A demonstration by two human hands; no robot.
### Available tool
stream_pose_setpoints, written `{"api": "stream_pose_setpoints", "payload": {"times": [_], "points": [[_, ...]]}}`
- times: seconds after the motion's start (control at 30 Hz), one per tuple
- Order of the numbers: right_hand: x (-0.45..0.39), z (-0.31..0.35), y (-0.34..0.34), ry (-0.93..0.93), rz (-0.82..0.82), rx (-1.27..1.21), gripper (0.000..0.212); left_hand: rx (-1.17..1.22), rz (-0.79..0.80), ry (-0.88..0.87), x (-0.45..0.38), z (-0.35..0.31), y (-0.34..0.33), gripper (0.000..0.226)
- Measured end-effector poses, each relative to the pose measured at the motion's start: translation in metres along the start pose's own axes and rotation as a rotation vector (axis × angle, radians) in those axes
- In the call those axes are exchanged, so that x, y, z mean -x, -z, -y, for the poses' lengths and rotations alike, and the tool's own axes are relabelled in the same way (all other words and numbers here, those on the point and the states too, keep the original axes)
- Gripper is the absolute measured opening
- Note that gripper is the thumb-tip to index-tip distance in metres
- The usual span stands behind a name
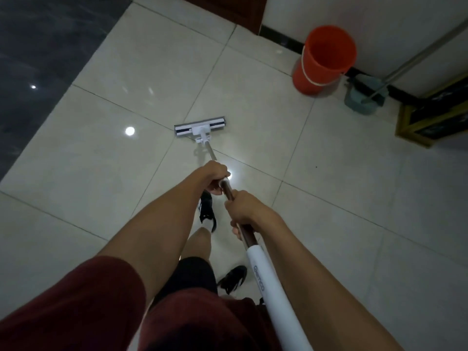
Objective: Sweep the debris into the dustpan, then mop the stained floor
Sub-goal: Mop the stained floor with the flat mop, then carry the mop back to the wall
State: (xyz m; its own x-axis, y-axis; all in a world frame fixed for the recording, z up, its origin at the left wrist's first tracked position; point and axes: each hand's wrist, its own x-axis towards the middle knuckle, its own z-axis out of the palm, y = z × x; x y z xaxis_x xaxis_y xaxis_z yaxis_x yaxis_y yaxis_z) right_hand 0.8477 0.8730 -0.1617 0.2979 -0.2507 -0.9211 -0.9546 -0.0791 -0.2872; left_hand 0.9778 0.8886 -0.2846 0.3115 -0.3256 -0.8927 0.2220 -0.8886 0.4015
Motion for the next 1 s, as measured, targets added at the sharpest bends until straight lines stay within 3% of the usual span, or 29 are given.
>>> {"api": "stream_pose_setpoints", "payload": {"times": [0.3, 0.47, 0.63, 0.87, 1.0], "points": [[0.026, -0.062, -0.017, 0.016, 0.012, 0.043, 0.027, 0.103, -0.018, -0.075, 0.041, 0.054, -0.054, 0.032], [0.037, -0.051, 0.028, 0.001, 0.033, -0.222, 0.024, 0.094, -0.145, -0.207, 0.032, 0.049, -0.045, 0.033], [0.05, -0.018, 0.08, 0.041, 0.14, -0.441, 0.021, -0.265, -0.256, -0.449, 0.013, 0.024, -0.017, 0.058], [0.049, 0.054, 0.17, 0.06, 0.08, -0.525, 0.028, -0.545, -0.304, -0.589, -0.015, -0.059, 0.029, 0.051], [0.05, 0.076, 0.212, 0.132, 0.07, -0.606, 0.029, -0.51, -0.19, -0.693, -0.028, -0.103, 0.052, 0.041]]}}
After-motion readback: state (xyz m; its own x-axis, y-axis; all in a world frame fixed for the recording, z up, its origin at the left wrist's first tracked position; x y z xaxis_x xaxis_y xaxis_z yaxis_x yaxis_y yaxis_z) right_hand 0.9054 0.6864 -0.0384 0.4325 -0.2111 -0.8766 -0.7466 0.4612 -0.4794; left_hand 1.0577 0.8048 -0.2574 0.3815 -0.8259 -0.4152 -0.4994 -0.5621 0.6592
